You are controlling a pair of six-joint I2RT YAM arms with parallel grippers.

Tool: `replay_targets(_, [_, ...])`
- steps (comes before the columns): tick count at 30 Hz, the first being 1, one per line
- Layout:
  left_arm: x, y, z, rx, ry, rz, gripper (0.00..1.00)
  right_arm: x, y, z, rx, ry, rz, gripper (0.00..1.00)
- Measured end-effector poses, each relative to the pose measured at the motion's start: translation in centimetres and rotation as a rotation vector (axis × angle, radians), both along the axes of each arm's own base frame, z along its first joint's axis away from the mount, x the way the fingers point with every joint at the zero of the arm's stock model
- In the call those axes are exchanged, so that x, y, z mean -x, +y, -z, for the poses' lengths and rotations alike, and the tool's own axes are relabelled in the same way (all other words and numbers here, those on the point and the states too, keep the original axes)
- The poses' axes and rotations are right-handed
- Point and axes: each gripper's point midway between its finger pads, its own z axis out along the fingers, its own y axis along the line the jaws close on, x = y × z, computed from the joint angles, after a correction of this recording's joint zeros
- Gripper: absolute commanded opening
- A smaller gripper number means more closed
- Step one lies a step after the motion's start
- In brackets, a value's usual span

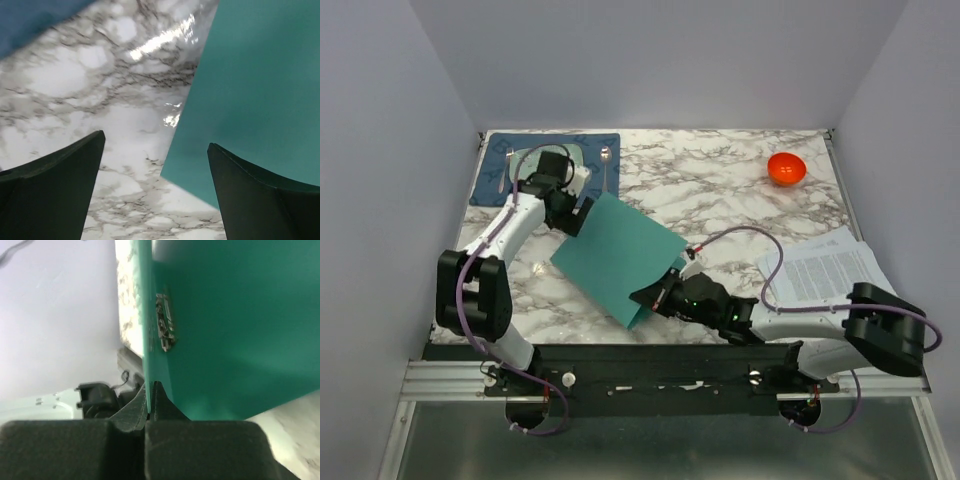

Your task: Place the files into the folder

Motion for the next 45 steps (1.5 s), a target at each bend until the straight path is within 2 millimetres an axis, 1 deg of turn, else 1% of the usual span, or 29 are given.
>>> replay_targets(1, [-0.8, -0.1, -1.9, 0.025, -0.025, -0.007, 0.99, -0.4, 0.5, -1.4, 0.027, -0.042, 0.008, 0.00])
replay_targets(2, [-1.9, 0.0, -4.5, 0.059, -0.073, -0.019, 0.99, -0.7, 1.0, -2.9, 0.053, -0.086, 0.017, 0.00])
replay_targets(3, [-3.0, 0.4, -7.1, 0.085, -0.128, -0.039, 0.99, -0.9, 1.4, -4.4, 0.080, -0.133, 0.027, 0.00])
replay_targets(4, [-3.6, 0.9, -9.0, 0.106, -0.163, -0.054, 0.99, -1.1, 1.6, -5.6, 0.116, -0.172, 0.040, 0.00])
replay_targets(5, [-4.6, 1.8, -12.5, 0.135, -0.237, -0.080, 0.99, -1.3, 1.5, -6.4, 0.159, -0.205, 0.052, 0.00])
replay_targets(6, [-5.1, 2.5, -14.6, 0.150, -0.283, -0.095, 0.99, -1.4, 1.3, -7.0, 0.206, -0.237, 0.069, 0.00])
replay_targets(7, [-5.3, 3.7, -17.1, 0.167, -0.339, -0.121, 0.99, -1.6, 0.9, -7.2, 0.265, -0.264, 0.088, 0.00])
replay_targets(8, [-5.3, 4.7, -19.3, 0.183, -0.387, -0.141, 0.99, -1.7, 0.3, -7.1, 0.330, -0.288, 0.103, 0.00])
replay_targets(9, [-5.0, 5.8, -20.9, 0.193, -0.425, -0.163, 0.99, -1.8, -0.4, -6.9, 0.400, -0.310, 0.115, 0.00])
replay_targets(10, [-4.6, 6.6, -21.9, 0.198, -0.446, -0.181, 0.99, -1.9, -1.3, -6.5, 0.486, -0.333, 0.131, 0.00])
replay_targets(11, [-4.0, 7.3, -22.6, 0.206, -0.463, -0.196, 0.99, -1.9, -2.1, -6.2, 0.558, -0.353, 0.143, 0.00])
replay_targets(12, [-3.5, 7.7, -22.9, 0.215, -0.465, -0.205, 0.99, -1.9, -2.6, -6.1, 0.609, -0.366, 0.150, 0.00])
replay_targets(14, [-2.8, 8.1, -22.6, 0.235, -0.448, -0.216, 0.99, -1.8, -3.8, -6.0, 0.743, -0.408, 0.171, 0.00])
replay_targets(15, [-2.6, 8.2, -22.1, 0.247, -0.429, -0.221, 0.99, -1.6, -4.0, -6.1, 0.798, -0.429, 0.171, 0.00])
replay_targets(17, [-2.1, 8.3, -20.5, 0.272, -0.380, -0.231, 0.99, -1.4, -4.1, -6.1, 0.901, -0.472, 0.167, 0.00])
replay_targets(19, [-1.7, 8.4, -19.1, 0.294, -0.333, -0.243, 0.99, -1.3, -3.6, -6.2, 0.997, -0.523, 0.159, 0.01])
replay_targets(21, [-1.1, 8.5, -17.9, 0.311, -0.295, -0.255, 0.99, -1.0, -2.7, -6.0, 1.082, -0.579, 0.137, 0.00])
replay_targets(23, [-0.7, 8.8, -17.3, 0.322, -0.273, -0.268, 0.99, -0.6, -1.4, -5.5, 1.155, -0.633, 0.103, 0.01])
replay_targets(28, [0.2, 9.9, -16.4, 0.334, -0.255, -0.304, 0.99, 0.2, 2.8, -3.2, 1.299, -0.745, 0.017, 0.01])
replay_targets(30, [0.7, 10.3, -16.1, 0.336, -0.250, -0.315, 0.99, 0.5, 4.2, -2.4, 1.335, -0.776, -0.012, 0.08])
replay_targets(31, [0.9, 10.4, -16.0, 0.336, -0.248, -0.321, 0.99, 0.6, 4.8, -2.0, 1.350, -0.785, -0.032, 0.25])
replay_targets(33, [1.4, 10.6, -15.7, 0.338, -0.244, -0.327, 0.99, 0.8, 5.5, -0.7, 1.378, -0.792, -0.087, 0.45])
replay_targets(34, [1.6, 10.6, -15.5, 0.339, -0.242, -0.329, 0.99, 1.0, 5.6, 0.0, 1.396, -0.794, -0.126, 0.66])
replay_targets(35, [1.9, 10.6, -15.2, 0.339, -0.237, -0.331, 0.99, 1.2, 5.8, 0.5, 1.407, -0.798, -0.162, 0.74])
replay_targets(36, [2.1, 10.6, -14.8, 0.342, -0.227, -0.332, 0.99, 1.4, 6.0, 1.0, 1.408, -0.800, -0.191, 0.78])
replay_targets(37, [2.4, 10.5, -14.3, 0.343, -0.215, -0.332, 0.99, 1.6, 6.3, 1.3, 1.408, -0.803, -0.225, 0.85])
replay_targets(40, [2.9, 10.5, -12.8, 0.347, -0.180, -0.337, 0.99, 2.3, 7.3, 2.1, 1.386, -0.802, -0.318, 0.90])
replay_targets(43, [3.3, 10.8, -11.8, 0.348, -0.155, -0.352, 0.99, 3.3, 8.1, 3.1, 1.343, -0.791, -0.402, 0.90])
replay_targets(45, [3.2, 11.4, -11.5, 0.350, -0.152, -0.370, 0.99, 3.9, 7.9, 3.8, 1.322, -0.779, -0.452, 0.90])
